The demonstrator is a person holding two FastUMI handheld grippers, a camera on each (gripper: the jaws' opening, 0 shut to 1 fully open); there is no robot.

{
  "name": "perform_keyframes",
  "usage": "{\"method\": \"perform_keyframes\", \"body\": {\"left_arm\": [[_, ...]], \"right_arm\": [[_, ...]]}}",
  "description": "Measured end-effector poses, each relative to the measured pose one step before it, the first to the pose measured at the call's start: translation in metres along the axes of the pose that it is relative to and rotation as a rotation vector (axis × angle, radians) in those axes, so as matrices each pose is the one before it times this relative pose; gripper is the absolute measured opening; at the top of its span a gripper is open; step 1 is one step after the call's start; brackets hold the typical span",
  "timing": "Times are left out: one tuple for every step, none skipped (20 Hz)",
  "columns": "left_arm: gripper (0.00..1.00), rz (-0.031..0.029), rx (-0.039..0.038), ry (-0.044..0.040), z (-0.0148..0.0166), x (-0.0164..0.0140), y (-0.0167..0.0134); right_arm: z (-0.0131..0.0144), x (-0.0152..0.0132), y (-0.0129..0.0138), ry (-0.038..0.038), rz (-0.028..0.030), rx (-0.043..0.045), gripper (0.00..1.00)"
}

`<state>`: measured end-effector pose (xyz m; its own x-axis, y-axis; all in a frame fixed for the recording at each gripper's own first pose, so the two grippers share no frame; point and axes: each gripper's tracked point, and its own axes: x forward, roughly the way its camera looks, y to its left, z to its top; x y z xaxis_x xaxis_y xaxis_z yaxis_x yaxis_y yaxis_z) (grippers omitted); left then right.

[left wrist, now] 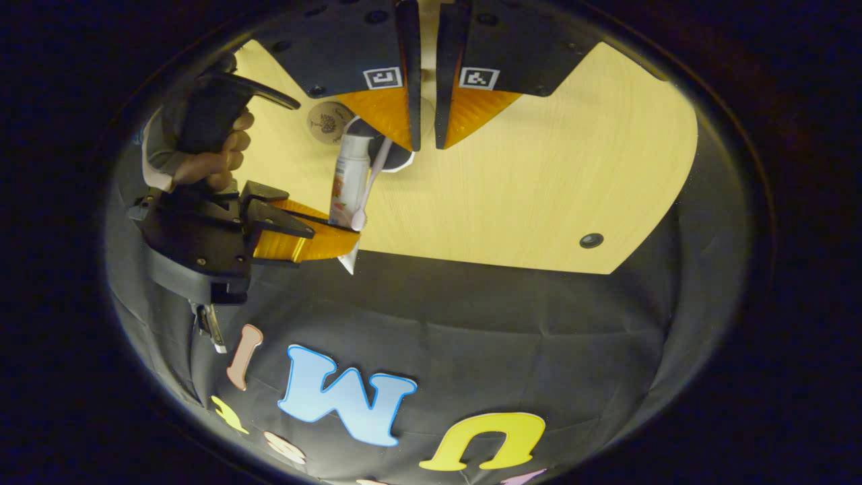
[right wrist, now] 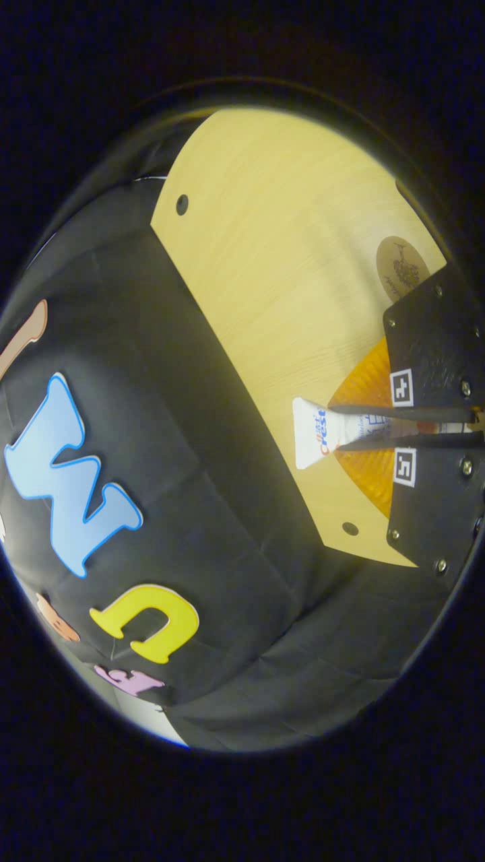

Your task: Put the toothbrush and toothpaste on the desktop into the cup, then pick up the cup and place it on the coaster on the desktop.

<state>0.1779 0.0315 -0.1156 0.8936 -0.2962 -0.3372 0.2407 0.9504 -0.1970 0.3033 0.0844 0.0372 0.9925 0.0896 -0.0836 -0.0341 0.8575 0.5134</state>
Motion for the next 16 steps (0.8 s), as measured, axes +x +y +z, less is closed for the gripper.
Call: {"method": "perform_keyframes", "body": {"left_arm": [[0.26, -0.01494, -0.00037, 0.00948, -0.00385, -0.00112, -0.00409], [0.36, 0.00626, 0.00903, 0.00510, -0.00159, 0.00011, 0.00017], [0.39, -0.00053, 0.01130, 0.00540, -0.00214, 0.00112, -0.00030], [0.35, -0.00517, 0.00614, 0.00428, -0.00170, -0.00011, -0.00507], [0.35, -0.00905, 0.00367, 0.00539, 0.00010, -0.00160, -0.00181], [0.35, -0.00283, 0.00570, 0.00376, -0.00021, -0.00082, -0.00205], [0.39, -0.02427, 0.00327, 0.00769, -0.00223, 0.00038, -0.00662], [0.50, -0.00246, 0.00915, 0.00732, -0.00194, 0.00103, -0.00132], [0.51, -0.00072, 0.00882, 0.00859, -0.00179, -0.00021, -0.00120], [0.51, -0.00312, 0.00319, 0.00295, -0.00030, 0.00146, 0.00011], [0.57, -0.00488, -0.00177, 0.00613, -0.00012, 0.00029, -0.00183], [0.63, 0.00289, -0.00132, 0.00691, -0.00284, 0.00102, -0.00032], [0.66, -0.00308, -0.00286, 0.00635, -0.00203, 0.00064, -0.00069], [0.67, 0.00125, -0.00220, 0.00594, 0.00065, -0.00078, -0.00047], [0.69, -0.00399, -0.00229, 0.00683, -0.00170, 0.00169, -0.00154], [0.69, 0.00087, 0.00068, 0.00908, -0.00188, 0.00260, -0.00131]], "right_arm": [[0.00096, 0.00038, 0.00582, -0.02425, 0.01718, -0.01578, 0.08], [-0.00224, 0.00055, 0.00272, -0.01306, 0.00249, -0.01741, 0.08], [-0.00309, 0.00019, 0.00245, -0.00794, 0.00156, -0.01919, 0.08], [-0.00221, -0.00022, 0.00148, -0.00776, 0.00230, -0.02038, 0.08], [-0.00161, -0.00065, 0.00021, -0.00598, 0.00117, -0.02105, 0.08], [-0.00102, -0.00055, -0.00078, -0.01458, -0.00224, -0.01930, 0.08], [0.00129, -0.00078, -0.00045, -0.00980, -0.00126, -0.01661, 0.08], [-0.00343, -0.00005, -0.00131, -0.00852, -0.00108, -0.01219, 0.07], [-0.00068, -0.00033, 0.00045, -0.01079, 0.00413, -0.00247, 0.07], [-0.00172, -0.00221, 0.00073, 0.00139, 0.00121, -0.00022, 0.13], [-0.00033, -0.00293, -0.00017, -0.00709, -0.00027, -0.00053, 0.12], [-0.00027, -0.00054, 0.00142, -0.00407, 0.00859, -0.00412, 0.19], [-0.00067, -0.00218, -0.00063, 0.00185, -0.00329, -0.00819, 0.21], [-0.00072, -0.00284, 0.00326, 0.00057, 0.01733, -0.00337, 0.26], [-0.00020, -0.00023, 0.00045, 0.00196, 0.00764, -0.00122, 0.33], [0.00079, -0.00097, 0.00116, 0.00307, 0.00138, 0.00053, 0.55]]}}
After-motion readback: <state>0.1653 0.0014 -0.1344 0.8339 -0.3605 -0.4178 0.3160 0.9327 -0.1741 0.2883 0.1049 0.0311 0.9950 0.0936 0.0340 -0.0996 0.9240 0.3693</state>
